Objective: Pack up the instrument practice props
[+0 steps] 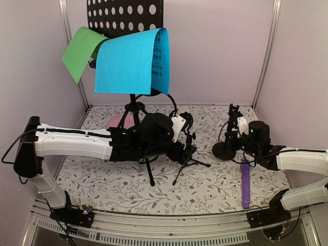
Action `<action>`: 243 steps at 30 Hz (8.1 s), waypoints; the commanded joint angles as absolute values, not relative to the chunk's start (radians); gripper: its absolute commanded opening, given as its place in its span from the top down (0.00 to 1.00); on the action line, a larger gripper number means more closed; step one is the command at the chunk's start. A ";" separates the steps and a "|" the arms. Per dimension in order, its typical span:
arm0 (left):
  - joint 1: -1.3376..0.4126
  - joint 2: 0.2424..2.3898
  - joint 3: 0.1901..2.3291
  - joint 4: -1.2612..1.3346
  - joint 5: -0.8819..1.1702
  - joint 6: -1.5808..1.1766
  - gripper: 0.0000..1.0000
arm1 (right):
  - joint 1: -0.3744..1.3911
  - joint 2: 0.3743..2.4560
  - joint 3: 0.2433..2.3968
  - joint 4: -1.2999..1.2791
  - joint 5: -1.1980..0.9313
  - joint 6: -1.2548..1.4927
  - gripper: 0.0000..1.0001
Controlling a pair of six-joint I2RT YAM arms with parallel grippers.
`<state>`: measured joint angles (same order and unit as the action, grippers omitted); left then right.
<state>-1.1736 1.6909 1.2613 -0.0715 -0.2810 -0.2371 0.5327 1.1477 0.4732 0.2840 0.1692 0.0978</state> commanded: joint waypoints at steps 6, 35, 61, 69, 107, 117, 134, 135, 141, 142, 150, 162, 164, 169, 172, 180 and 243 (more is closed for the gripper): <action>-1.204 1.673 1.284 -0.106 -0.309 -0.245 0.04 | 0.316 1.357 0.546 0.650 0.085 0.023 1.00; -1.206 1.677 1.276 -0.043 -0.355 -0.157 0.03 | 0.116 1.762 0.994 0.363 0.048 0.147 0.82; -1.195 1.640 1.210 0.000 -0.337 -0.151 0.03 | 0.309 1.710 0.759 0.472 0.338 0.412 0.35; -1.195 1.625 1.187 0.010 -0.330 -0.162 0.03 | 0.336 1.620 0.713 0.445 0.349 0.382 0.05; -1.310 2.062 1.762 -0.586 -0.827 -0.709 0.12 | 0.429 0.955 0.908 -0.508 0.071 0.655 0.01; -1.342 2.220 1.948 -0.804 -0.975 -0.862 0.27 | 0.428 0.891 0.906 -0.517 -0.014 0.592 0.01; -1.332 2.156 1.778 -0.520 -1.002 -0.698 0.65 | 0.428 0.889 0.872 -0.501 -0.061 0.566 0.01; -1.333 2.148 1.766 -0.509 -1.002 -0.686 0.69 | 0.429 0.888 0.873 -0.497 -0.063 0.560 0.01; -1.349 2.070 1.638 -0.374 -0.964 -0.587 0.84 | 0.428 0.881 0.878 -0.493 -0.090 0.480 0.01; -1.352 2.051 1.607 -0.331 -0.948 -0.565 0.84 | 0.428 0.878 0.878 -0.495 -0.092 0.464 0.01; -1.358 1.872 1.363 -0.049 -0.766 -0.390 0.84 | 0.428 0.863 0.909 -0.537 -0.107 0.356 0.01; -1.359 1.772 1.184 0.173 -0.411 -0.259 1.00 | 0.428 0.759 0.911 -0.561 -0.171 0.275 0.01; -1.361 1.784 1.185 0.195 -0.380 -0.231 1.00 | 0.428 0.748 0.920 -0.569 -0.194 0.267 0.01; -1.361 1.825 1.251 0.113 -0.364 -0.196 1.00 | 0.428 0.737 0.942 -0.573 -0.306 0.226 0.01; -1.357 1.833 1.283 0.065 -0.340 -0.149 1.00 | 0.428 0.742 0.969 -0.579 -0.362 0.219 0.01; -1.317 1.806 1.254 0.071 -0.188 -0.088 1.00 | 0.428 0.742 0.998 -0.610 -0.575 0.151 0.01; -1.270 1.805 1.070 0.220 -0.160 -0.057 1.00 | 0.893 0.848 0.918 -0.505 -0.012 -0.083 0.57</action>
<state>-1.2884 1.8118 1.0966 0.2504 -0.1791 -0.0673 0.8818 0.8562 0.8902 -0.5045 -0.0113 -0.0692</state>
